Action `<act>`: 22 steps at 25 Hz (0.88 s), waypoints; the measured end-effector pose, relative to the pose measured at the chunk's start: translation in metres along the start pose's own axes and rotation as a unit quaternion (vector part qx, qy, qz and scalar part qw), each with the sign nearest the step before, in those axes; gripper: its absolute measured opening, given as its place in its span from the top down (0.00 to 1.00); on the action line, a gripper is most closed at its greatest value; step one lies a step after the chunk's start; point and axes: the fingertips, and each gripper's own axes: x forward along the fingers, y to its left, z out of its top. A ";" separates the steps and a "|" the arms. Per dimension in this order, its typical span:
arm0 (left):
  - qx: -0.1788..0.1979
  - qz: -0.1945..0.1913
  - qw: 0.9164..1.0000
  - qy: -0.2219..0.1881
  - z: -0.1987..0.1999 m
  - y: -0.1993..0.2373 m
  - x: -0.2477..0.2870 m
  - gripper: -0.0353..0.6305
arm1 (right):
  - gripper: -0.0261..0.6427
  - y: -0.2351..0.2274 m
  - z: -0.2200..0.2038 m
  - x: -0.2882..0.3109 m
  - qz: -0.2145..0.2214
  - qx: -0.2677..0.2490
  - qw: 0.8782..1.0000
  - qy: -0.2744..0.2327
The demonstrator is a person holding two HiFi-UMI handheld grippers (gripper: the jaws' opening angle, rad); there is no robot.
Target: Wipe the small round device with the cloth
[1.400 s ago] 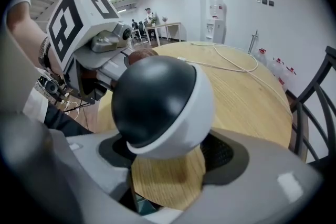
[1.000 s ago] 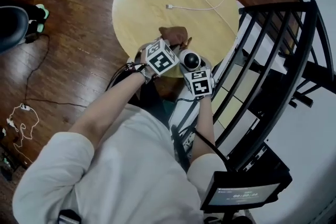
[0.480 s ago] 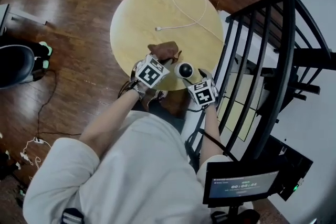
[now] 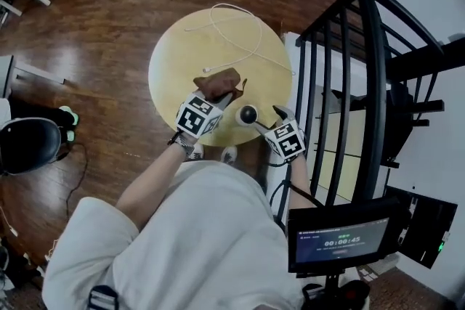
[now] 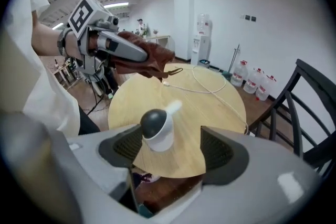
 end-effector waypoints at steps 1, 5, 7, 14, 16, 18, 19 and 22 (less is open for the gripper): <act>0.003 -0.001 1.000 -0.008 0.007 -0.001 -0.004 0.89 | 0.44 -0.006 0.007 -0.006 -0.009 0.004 1.000 -0.020; 0.036 0.005 0.999 -0.034 0.033 -0.001 -0.019 0.89 | 0.44 -0.025 0.037 -0.031 -0.047 0.013 0.995 -0.088; 0.044 0.004 0.998 -0.055 0.049 -0.001 -0.029 0.89 | 0.44 -0.032 0.056 -0.047 -0.060 0.019 0.990 -0.125; 0.093 0.019 0.990 -0.106 0.102 0.000 -0.061 0.89 | 0.65 -0.055 0.128 -0.116 -0.150 0.003 0.956 -0.254; 0.097 0.017 0.988 -0.123 0.119 -0.002 -0.068 0.89 | 0.72 -0.060 0.143 -0.135 -0.167 0.007 0.944 -0.285; 0.102 0.013 0.984 -0.144 0.135 -0.007 -0.077 0.89 | 0.77 -0.064 0.154 -0.152 -0.186 0.017 0.932 -0.311; 0.103 0.010 0.983 -0.154 0.142 -0.009 -0.082 0.89 | 0.79 -0.066 0.158 -0.160 -0.197 0.022 0.926 -0.320; 0.104 -0.005 0.978 -0.182 0.159 -0.019 -0.092 0.89 | 0.82 -0.066 0.166 -0.175 -0.218 0.026 0.916 -0.335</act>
